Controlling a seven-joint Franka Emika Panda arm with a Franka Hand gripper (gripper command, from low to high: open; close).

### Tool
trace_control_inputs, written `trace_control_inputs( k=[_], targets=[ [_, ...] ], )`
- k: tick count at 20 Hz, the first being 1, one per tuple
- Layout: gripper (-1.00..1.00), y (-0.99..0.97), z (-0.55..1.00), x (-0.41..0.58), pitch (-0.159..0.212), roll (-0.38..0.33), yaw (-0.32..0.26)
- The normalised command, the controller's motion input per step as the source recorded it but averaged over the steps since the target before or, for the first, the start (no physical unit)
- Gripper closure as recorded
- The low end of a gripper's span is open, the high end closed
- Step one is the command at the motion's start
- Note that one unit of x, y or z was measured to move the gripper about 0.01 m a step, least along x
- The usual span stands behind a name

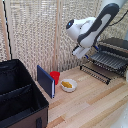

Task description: Gently stretch your hand towards the oven tray's handle, obtaining a firm grip, and draw it cautiously out of the oven. Transition your grip to the hot dog bowl, gingerly seizing the edge, and elevate it from the surface. Hover the bowl over the tray, delicately lower it, and temper your grip, establishing the bowl's equilibrium.

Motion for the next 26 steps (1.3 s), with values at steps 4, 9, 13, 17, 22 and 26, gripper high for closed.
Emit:
trace_control_inputs(
  k=[4, 9, 13, 17, 22, 26],
  targets=[
    [-1.00, 0.18, 0.40, 0.000, 0.000, 0.226, -0.255],
    [-1.00, 0.18, 0.32, 0.000, 0.000, 0.252, -0.253],
    [-1.00, 0.23, 0.25, 0.000, 0.000, 0.261, -0.245],
    [-1.00, 0.31, 0.15, 0.000, 0.000, 0.254, -0.224],
    [-1.00, 0.47, 0.00, 0.000, 0.000, 0.207, -0.180],
    [-1.00, 0.50, -0.10, 0.000, -0.010, 0.192, -0.154]
  ],
)
